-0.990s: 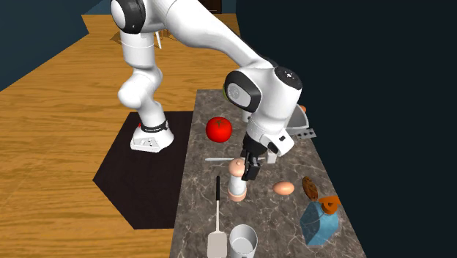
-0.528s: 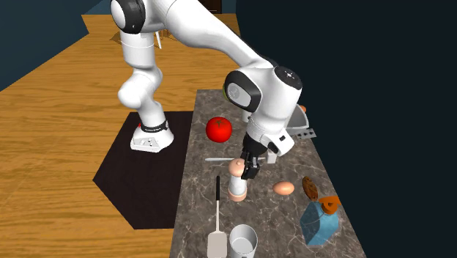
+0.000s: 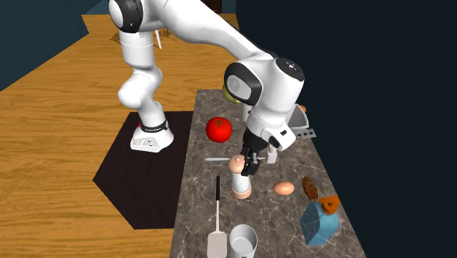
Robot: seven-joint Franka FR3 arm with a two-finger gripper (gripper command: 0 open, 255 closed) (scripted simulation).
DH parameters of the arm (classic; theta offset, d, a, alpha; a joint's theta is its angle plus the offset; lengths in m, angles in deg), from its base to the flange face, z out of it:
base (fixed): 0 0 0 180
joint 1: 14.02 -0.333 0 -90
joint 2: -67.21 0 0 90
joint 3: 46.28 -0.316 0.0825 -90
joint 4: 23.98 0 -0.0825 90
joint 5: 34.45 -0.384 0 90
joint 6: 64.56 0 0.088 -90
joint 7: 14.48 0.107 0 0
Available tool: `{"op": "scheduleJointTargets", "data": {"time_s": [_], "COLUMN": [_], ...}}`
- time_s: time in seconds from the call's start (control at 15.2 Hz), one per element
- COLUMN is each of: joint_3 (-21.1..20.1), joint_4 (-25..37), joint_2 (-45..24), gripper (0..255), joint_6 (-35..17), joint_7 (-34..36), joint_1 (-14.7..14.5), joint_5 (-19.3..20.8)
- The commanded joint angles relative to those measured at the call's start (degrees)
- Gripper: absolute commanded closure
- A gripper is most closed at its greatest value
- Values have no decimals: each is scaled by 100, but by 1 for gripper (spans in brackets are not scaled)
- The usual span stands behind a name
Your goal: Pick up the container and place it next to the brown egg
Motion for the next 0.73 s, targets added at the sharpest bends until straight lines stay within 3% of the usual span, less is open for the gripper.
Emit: {"op": "scheduleJointTargets", "data": {"time_s": [0.0, 0.66], "joint_3": [3, 21], "joint_4": [104, 681], "joint_2": [48, 219], "gripper": [255, 255], "joint_6": [149, 875], "joint_7": [8, -13], "joint_1": [-11, -30], "joint_5": [21, 97]}}
